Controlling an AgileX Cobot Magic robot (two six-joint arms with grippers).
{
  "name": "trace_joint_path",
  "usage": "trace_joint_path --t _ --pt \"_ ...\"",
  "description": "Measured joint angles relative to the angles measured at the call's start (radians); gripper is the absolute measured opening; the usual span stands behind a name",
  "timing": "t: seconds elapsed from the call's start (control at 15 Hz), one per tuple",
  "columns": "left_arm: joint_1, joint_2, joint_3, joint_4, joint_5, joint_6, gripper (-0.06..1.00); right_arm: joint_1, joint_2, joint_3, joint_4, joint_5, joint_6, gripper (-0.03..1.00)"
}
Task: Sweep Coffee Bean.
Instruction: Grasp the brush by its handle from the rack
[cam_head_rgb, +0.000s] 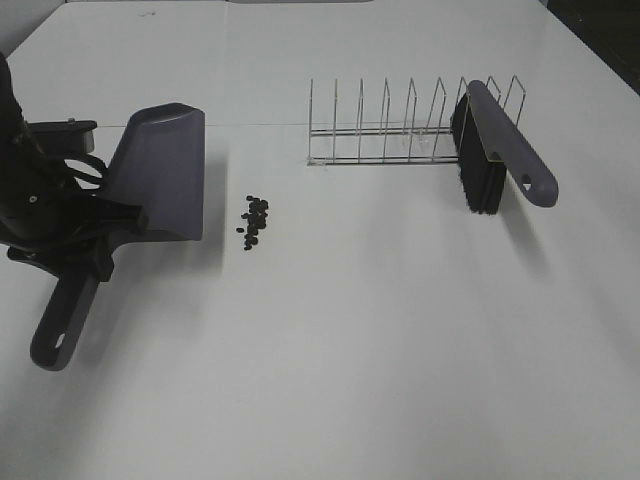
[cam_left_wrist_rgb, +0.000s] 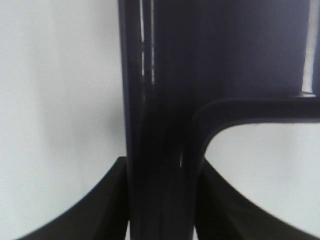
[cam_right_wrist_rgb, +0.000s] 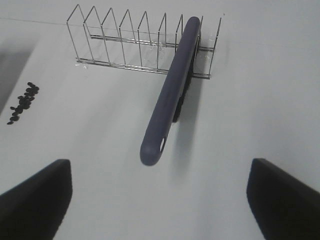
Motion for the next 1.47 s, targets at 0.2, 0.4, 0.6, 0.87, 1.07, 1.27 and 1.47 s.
trace_joint_path --t 0.2,0.4,0.6,0.87,1.07,1.27,1.47 --pt "0.000 0.000 0.000 0.000 0.000 0.000 0.32 0.000 0.344 -0.315 0.000 0.022 -0.001 0.73" --pt "0.000 0.000 0.000 0.000 0.000 0.000 0.32 0.000 0.548 -0.538 0.000 0.082 0.000 0.73" --pt "0.000 0.000 0.000 0.000 0.000 0.000 0.32 0.000 0.758 -0.744 0.000 0.113 0.007 0.73" --pt "0.000 0.000 0.000 0.000 0.000 0.000 0.32 0.000 1.017 -0.974 0.000 0.145 0.023 0.65" --pt "0.000 0.000 0.000 0.000 0.000 0.000 0.32 0.000 1.165 -1.095 -0.037 0.217 0.084 0.63" --pt "0.000 0.000 0.000 -0.001 0.000 0.000 0.32 0.000 1.290 -1.193 -0.086 0.306 0.129 0.60" --pt "0.000 0.000 0.000 -0.002 -0.001 0.000 0.32 0.000 1.341 -1.207 -0.071 0.320 0.131 0.60"
